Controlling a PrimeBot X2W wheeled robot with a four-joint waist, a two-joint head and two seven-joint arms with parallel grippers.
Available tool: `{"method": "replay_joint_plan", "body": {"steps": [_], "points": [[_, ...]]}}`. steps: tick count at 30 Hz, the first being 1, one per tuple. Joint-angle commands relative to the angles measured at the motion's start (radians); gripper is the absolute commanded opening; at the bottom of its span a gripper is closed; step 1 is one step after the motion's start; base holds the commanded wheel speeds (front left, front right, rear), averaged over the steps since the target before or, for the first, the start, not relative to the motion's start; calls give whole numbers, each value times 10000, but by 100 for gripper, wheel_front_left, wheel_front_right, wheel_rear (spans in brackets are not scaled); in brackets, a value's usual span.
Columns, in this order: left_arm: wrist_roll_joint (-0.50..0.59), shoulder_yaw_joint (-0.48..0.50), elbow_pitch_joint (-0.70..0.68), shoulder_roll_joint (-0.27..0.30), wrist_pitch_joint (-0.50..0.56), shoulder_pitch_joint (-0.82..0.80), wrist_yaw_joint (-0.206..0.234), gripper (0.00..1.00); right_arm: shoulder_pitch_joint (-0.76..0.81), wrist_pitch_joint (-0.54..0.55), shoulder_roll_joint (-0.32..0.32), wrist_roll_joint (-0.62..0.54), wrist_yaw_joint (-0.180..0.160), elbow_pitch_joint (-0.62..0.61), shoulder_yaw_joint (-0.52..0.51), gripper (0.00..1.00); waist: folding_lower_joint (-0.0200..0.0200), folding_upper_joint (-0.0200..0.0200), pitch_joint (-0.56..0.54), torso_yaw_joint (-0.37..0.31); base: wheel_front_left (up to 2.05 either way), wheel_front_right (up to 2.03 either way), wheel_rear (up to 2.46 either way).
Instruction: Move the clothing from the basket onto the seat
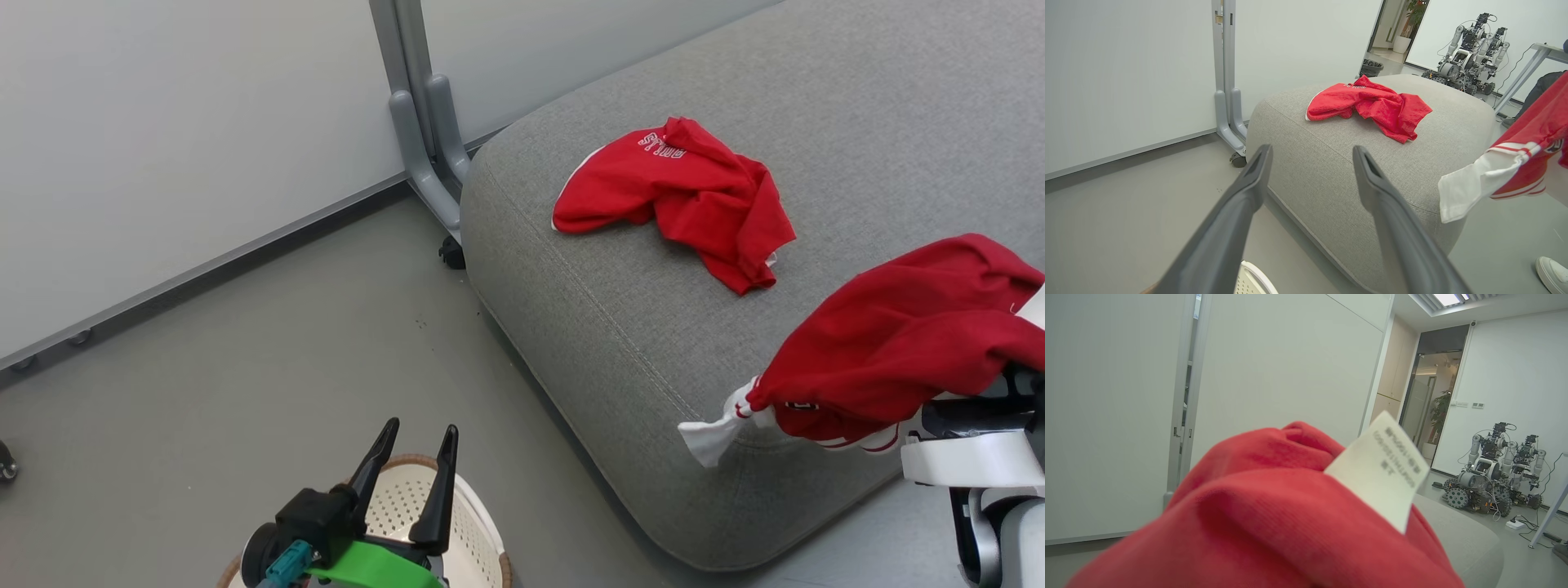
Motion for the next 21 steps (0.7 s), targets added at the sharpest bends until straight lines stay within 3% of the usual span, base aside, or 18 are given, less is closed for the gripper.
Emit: {"method": "replay_joint_plan", "body": {"steps": [1, 11, 21], "points": [[22, 49, 20, 45, 0, 27, -43, 100, 13, -27, 6, -77, -11, 54, -1, 0, 0, 0, -11, 8, 0, 0, 0], [6, 207, -250, 45, 0, 438, -44, 100, -1348, -26, -701, 56, -11, 359, 222, 0, 0, 0, 309, -159, 0, 0, 0], [1293, -323, -422, 70, 1, -774, -44, 100, -4823, -26, -2100, 390, -13, 563, -161, 0, 0, 0, 2577, 543, 0, 0, 0]]}}
